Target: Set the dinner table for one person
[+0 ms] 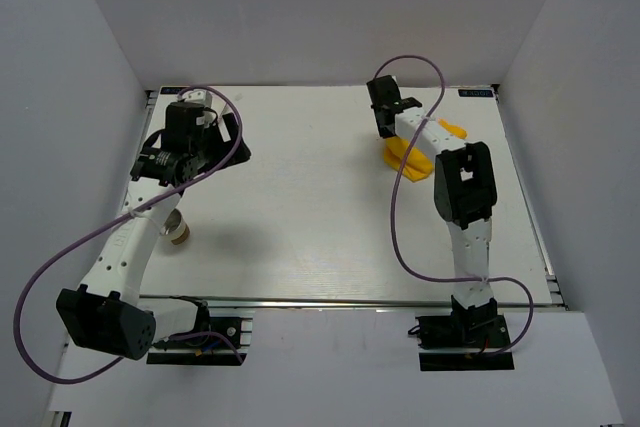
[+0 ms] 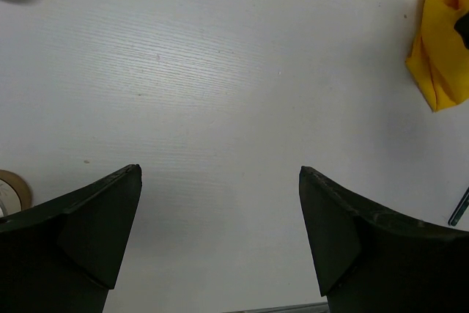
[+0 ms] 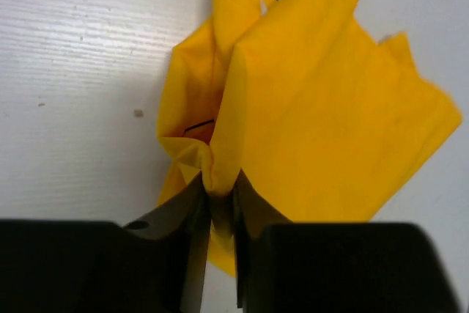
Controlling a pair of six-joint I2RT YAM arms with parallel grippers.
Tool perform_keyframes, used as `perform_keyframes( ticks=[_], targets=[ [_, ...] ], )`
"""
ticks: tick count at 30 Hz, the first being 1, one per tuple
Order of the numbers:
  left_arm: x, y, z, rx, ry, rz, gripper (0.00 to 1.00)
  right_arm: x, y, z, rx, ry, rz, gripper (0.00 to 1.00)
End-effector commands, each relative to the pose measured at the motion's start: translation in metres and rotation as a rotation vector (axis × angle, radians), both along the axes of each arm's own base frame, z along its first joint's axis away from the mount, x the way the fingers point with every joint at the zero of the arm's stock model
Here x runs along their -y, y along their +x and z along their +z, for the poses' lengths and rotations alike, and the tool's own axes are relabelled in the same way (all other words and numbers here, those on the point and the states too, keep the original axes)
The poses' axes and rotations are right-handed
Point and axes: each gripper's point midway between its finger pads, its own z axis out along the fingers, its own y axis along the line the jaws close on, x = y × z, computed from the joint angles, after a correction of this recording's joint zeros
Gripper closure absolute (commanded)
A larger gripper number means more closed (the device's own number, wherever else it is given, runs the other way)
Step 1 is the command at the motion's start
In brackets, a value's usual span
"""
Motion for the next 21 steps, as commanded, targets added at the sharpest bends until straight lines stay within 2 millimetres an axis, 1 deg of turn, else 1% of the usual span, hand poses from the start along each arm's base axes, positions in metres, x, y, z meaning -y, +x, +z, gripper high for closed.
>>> perform_keyframes(
  ticks=[1, 2, 3, 4, 5, 6, 7, 8, 9, 10, 11, 12, 13, 14, 15, 16, 18, 19, 20, 21],
  targets=[
    [0.007, -0.002, 0.003, 0.022, -0.015, -0.049, 0.02, 0.002, 0.019, 0.019, 0.053, -0.04, -0.002, 0.83],
    [0.007, -0.001, 0.004, 0.027, -0.013, -0.05, 0.02, -0.005, 0.023, 0.028, 0.075, -0.022, 0.011, 0.93],
    [0.007, 0.0, 0.003, 0.031, -0.015, -0.047, 0.02, -0.014, 0.024, 0.033, 0.077, 0.008, 0.036, 0.94],
    [0.007, 0.0, 0.002, 0.028, -0.015, -0.047, 0.02, -0.019, 0.026, 0.042, 0.091, 0.027, 0.049, 0.99],
    [0.008, 0.001, 0.001, 0.026, -0.016, -0.046, 0.02, -0.036, 0.026, 0.052, 0.089, 0.114, 0.102, 1.0],
    [0.008, 0.002, 0.0, 0.02, -0.017, -0.047, 0.02, -0.049, 0.026, 0.069, 0.107, 0.215, 0.109, 1.0],
    [0.009, 0.003, 0.002, 0.022, -0.022, -0.048, 0.02, -0.061, 0.026, 0.081, 0.125, 0.293, 0.143, 1.0],
    [0.01, 0.005, 0.003, 0.025, -0.027, -0.046, 0.02, -0.086, 0.014, 0.113, 0.149, 0.424, 0.24, 1.0],
    [0.011, 0.006, 0.003, 0.022, -0.033, -0.047, 0.02, -0.097, 0.004, 0.117, 0.141, 0.505, 0.266, 1.0],
    [0.012, 0.009, 0.008, 0.035, -0.037, -0.046, 0.02, -0.115, 0.003, 0.14, 0.198, 0.594, 0.331, 1.0],
    [0.013, 0.011, 0.012, 0.049, -0.046, -0.046, 0.02, -0.129, -0.013, 0.176, 0.229, 0.699, 0.412, 1.0],
    [0.015, 0.012, 0.015, 0.056, -0.052, -0.048, 0.02, -0.134, -0.021, 0.181, 0.22, 0.775, 0.401, 1.0],
    [0.015, 0.014, 0.02, 0.067, -0.057, -0.046, 0.02, -0.136, -0.026, 0.215, 0.291, 0.835, 0.431, 1.0],
    [0.016, 0.016, 0.023, 0.075, -0.062, -0.048, 0.02, -0.139, -0.032, 0.225, 0.31, 0.867, 0.44, 1.0],
    [0.016, 0.017, 0.025, 0.079, -0.065, -0.046, 0.02, -0.137, -0.038, 0.217, 0.296, 0.892, 0.427, 1.0],
    [0.017, 0.017, 0.027, 0.084, -0.07, -0.046, 0.02, -0.134, -0.043, 0.231, 0.34, 0.913, 0.441, 1.0],
    [0.018, 0.018, 0.026, 0.086, -0.077, -0.047, 0.02, -0.127, -0.05, 0.215, 0.321, 0.923, 0.417, 1.0],
    [0.018, 0.016, 0.026, 0.091, -0.082, -0.048, 0.02, -0.117, -0.056, 0.173, 0.246, 0.919, 0.348, 1.0],
    [0.019, 0.016, 0.02, 0.084, -0.084, -0.049, 0.02, -0.108, -0.06, 0.161, 0.246, 0.911, 0.304, 0.89],
    [0.019, 0.015, 0.018, 0.084, -0.086, -0.05, 0.02, -0.085, -0.067, 0.12, 0.207, 0.897, 0.189, 0.5]
  ],
)
